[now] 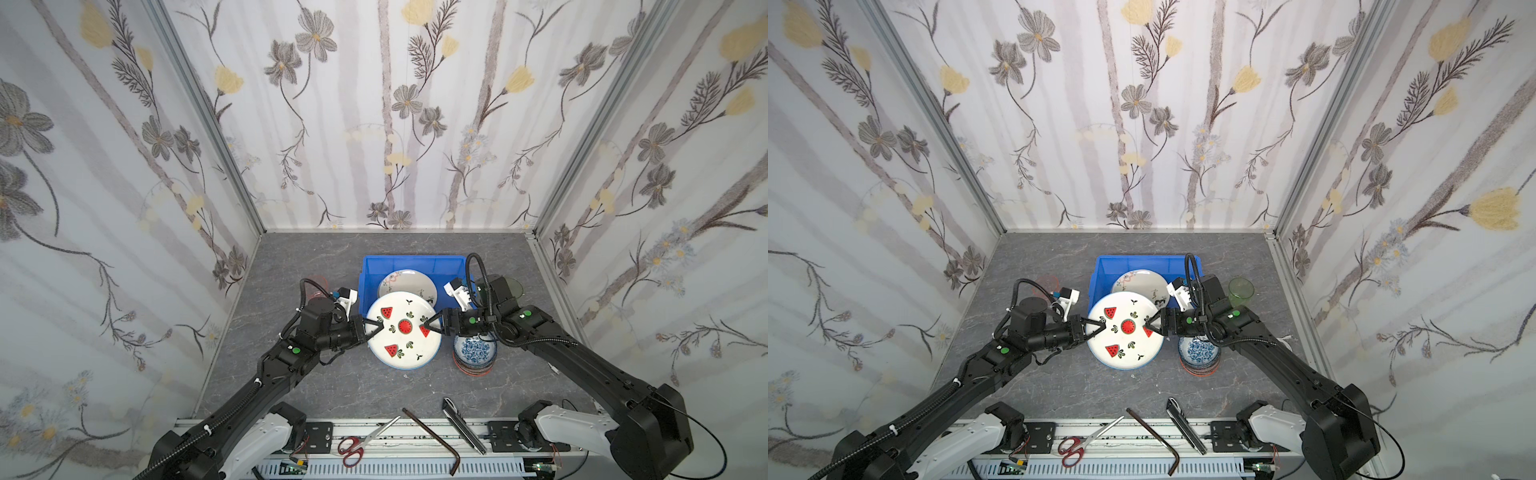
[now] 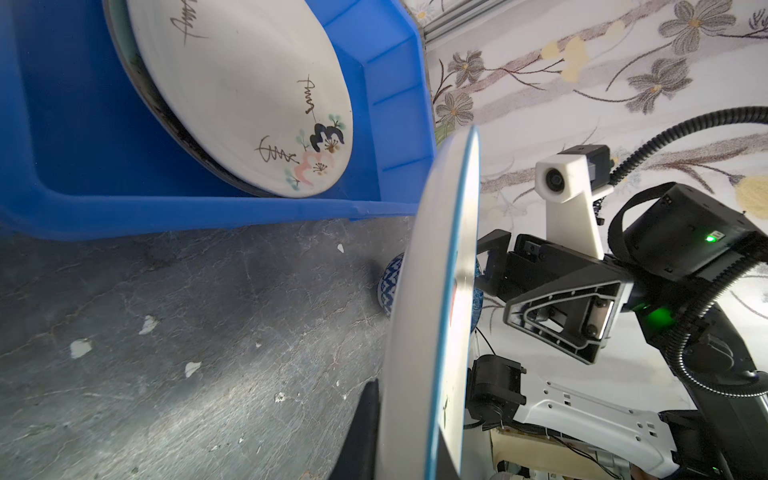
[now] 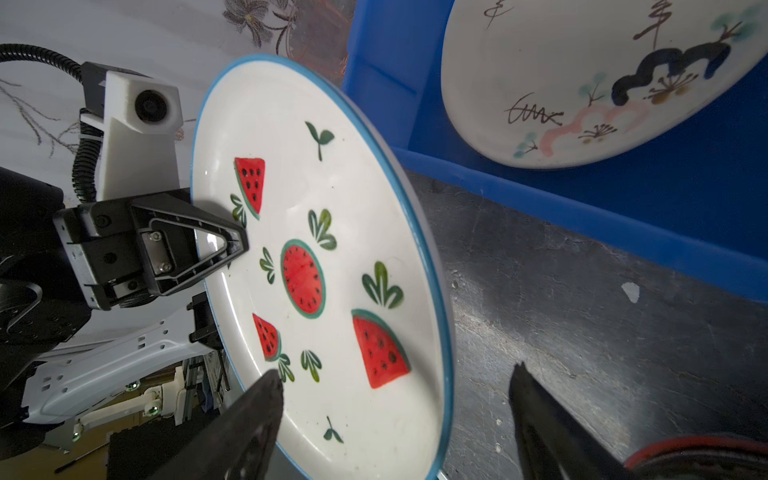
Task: Place the mixed dishes into the plastic bin
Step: 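Lift the watermelon plate upright with the right gripper toward the bin, then carry the upright watermelon plate over the bin with the right gripper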
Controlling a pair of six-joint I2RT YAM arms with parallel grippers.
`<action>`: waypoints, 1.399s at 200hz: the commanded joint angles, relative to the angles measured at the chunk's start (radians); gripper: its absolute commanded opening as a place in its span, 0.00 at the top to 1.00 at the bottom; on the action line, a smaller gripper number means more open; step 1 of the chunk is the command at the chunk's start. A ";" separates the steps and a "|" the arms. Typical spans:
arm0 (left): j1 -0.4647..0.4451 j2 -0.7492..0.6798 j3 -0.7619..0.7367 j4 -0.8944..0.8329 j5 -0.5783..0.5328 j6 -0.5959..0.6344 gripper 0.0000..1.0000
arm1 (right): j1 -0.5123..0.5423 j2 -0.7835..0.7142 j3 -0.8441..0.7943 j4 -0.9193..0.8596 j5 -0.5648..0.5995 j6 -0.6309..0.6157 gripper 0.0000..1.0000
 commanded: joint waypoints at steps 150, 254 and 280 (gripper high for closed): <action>0.010 0.074 -0.039 0.307 0.070 -0.083 1.00 | -0.062 -0.037 -0.059 0.247 -0.138 0.092 0.73; 0.011 0.106 -0.055 0.303 0.050 -0.079 0.86 | -0.080 -0.051 -0.066 0.290 -0.148 0.123 1.00; 0.010 0.110 -0.056 0.299 0.047 -0.075 0.72 | -0.084 -0.049 -0.062 0.289 -0.146 0.123 1.00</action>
